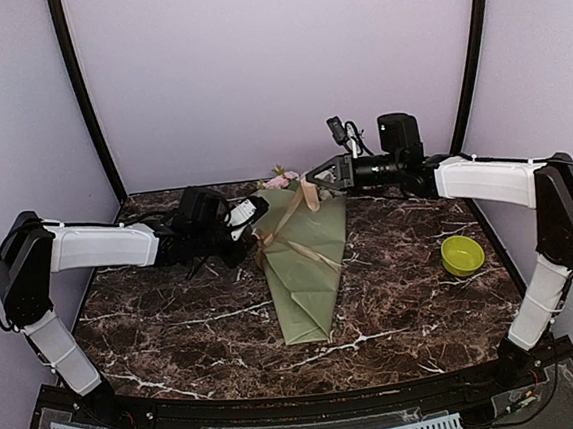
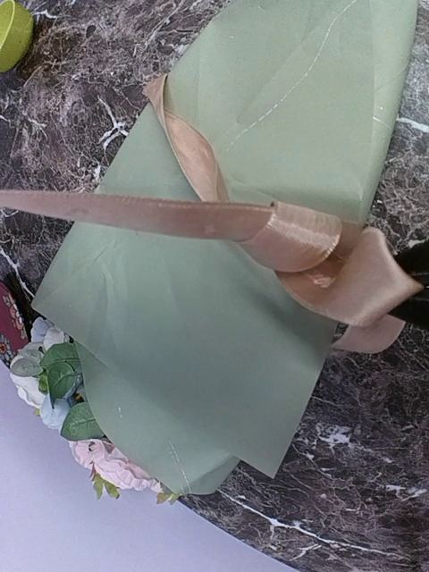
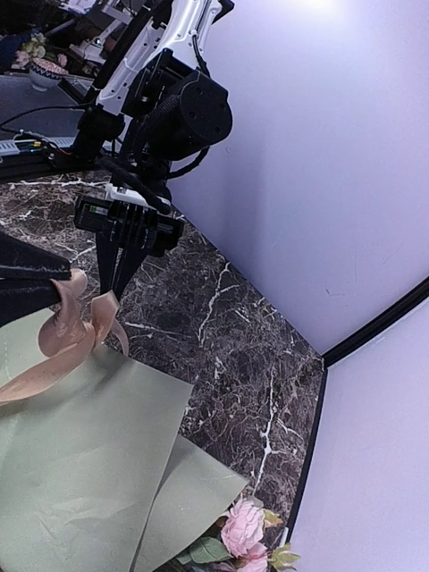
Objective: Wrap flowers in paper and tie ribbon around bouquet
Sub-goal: Tie the ribbon around the folded bouquet.
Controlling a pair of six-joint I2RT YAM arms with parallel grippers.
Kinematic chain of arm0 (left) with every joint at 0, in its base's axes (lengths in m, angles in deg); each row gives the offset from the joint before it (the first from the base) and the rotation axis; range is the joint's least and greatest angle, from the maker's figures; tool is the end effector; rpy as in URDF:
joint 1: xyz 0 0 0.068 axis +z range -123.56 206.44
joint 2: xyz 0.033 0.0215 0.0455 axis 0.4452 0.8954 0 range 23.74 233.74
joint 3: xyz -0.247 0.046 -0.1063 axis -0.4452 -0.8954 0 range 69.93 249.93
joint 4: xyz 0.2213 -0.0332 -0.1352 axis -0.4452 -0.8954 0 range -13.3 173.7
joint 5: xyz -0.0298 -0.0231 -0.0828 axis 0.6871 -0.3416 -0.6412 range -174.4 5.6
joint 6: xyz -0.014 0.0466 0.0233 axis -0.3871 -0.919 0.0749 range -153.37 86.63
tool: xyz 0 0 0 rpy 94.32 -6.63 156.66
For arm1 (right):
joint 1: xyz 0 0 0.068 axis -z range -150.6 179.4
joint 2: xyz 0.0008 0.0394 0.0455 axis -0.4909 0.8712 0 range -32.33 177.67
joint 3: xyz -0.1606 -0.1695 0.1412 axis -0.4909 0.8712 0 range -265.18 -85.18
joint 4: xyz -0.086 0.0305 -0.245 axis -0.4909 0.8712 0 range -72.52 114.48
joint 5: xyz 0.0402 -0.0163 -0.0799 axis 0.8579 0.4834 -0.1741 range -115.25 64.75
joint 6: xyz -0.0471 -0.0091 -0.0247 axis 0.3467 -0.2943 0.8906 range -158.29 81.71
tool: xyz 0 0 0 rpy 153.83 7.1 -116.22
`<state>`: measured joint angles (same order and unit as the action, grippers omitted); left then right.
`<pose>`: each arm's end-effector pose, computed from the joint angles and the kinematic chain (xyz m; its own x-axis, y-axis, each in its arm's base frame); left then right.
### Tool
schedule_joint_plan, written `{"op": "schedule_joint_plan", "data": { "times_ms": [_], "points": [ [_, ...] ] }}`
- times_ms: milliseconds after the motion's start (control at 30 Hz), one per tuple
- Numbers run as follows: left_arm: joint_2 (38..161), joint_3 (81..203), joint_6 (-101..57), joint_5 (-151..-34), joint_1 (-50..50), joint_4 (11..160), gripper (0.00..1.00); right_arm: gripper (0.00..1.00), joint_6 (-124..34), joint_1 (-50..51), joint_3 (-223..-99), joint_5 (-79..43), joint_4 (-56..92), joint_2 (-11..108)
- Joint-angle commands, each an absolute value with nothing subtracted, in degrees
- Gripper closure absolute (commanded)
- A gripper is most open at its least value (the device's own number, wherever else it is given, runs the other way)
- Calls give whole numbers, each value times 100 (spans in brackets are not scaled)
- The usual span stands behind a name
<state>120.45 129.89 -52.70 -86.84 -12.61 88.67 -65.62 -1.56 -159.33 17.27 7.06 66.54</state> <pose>0.2913 -0.2382 0.2195 -0.1682 0.5623 -0.8097 0.7557 0.6009 0.2603 0.3354 0.2292 0.3017 -0.6201 0.0226 -0.7842 -0.7385 0.3205 0.5932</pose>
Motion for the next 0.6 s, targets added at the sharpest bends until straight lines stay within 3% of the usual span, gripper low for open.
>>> {"op": "schedule_joint_plan", "data": {
  "times_ms": [0, 400, 567],
  "points": [
    [11868, 13156, -5246, -8680, -1271, 8745, 100, 100, -6666, -169, -15957, 1681, 447, 6769],
    [12069, 13291, -5004, -8496, -1220, 8760, 100, 100, -6799, -70, -16093, 1215, 676, 6885],
    [12105, 12865, -3728, -8137, -307, 8391, 100, 100, -7551, 1843, -13974, 372, -69, 6230]
  ]
}}
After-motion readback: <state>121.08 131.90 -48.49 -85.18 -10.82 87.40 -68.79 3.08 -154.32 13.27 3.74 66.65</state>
